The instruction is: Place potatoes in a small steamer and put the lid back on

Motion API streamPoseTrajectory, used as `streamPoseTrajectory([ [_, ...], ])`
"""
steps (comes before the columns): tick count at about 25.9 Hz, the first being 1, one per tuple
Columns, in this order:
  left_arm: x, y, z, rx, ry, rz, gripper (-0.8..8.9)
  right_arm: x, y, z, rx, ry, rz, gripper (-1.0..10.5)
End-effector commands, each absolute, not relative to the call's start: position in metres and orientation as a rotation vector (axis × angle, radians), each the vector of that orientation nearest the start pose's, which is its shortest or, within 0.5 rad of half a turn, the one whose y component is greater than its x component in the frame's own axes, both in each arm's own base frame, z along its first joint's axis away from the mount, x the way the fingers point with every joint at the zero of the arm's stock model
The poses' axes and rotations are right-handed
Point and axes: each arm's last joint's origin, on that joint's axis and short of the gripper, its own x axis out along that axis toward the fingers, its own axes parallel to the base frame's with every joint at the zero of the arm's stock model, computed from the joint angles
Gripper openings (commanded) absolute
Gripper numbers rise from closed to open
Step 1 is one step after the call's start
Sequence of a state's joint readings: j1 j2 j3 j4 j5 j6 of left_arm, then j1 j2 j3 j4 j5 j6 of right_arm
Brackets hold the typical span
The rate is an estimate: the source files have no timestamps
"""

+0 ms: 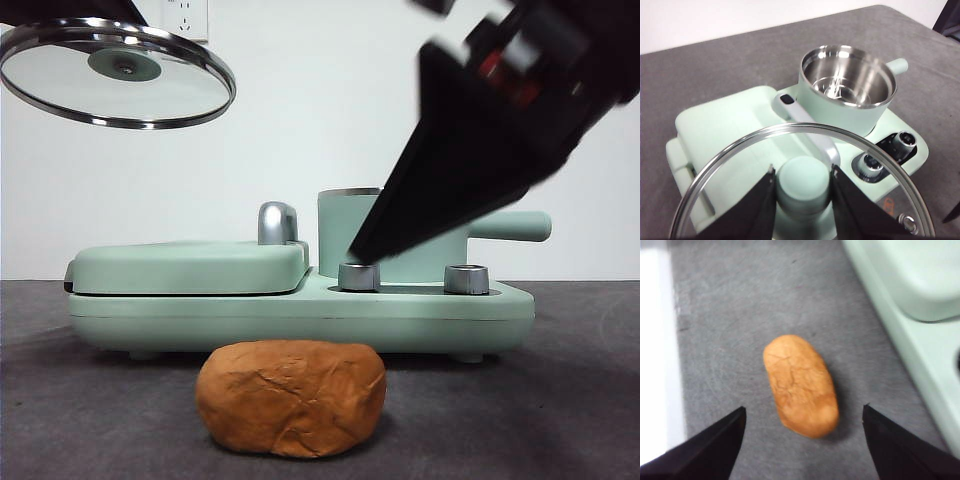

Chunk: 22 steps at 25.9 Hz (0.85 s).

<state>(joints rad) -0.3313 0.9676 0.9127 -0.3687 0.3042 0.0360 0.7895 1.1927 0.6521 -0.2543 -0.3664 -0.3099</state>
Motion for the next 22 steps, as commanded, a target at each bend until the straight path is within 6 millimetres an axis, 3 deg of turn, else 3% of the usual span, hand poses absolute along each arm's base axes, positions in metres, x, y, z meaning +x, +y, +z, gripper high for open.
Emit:
streamPoseTrajectory([
  [1, 0.191, -0.075, 0.332, 0.021, 0.419, -0.631, 0.09, 0.158, 0.183, 0.201, -0.449, 0.647, 1.245, 3.9],
  [9, 0.189, -0.075, 0.33, 0.022, 0.438, -0.631, 0.09, 0.166, 0.2, 0.177, -0.464, 0.672, 1.261, 3.9],
  [19, 0.19, -0.075, 0.33, 0.031, 0.437, -0.63, 0.09, 0.17, 0.206, 0.156, -0.48, 0.748, 1.265, 3.9],
  [22, 0.19, -0.075, 0.33, 0.031, 0.437, -0.63, 0.09, 0.17, 0.206, 0.156, -0.46, 0.765, 1.254, 2.7],
])
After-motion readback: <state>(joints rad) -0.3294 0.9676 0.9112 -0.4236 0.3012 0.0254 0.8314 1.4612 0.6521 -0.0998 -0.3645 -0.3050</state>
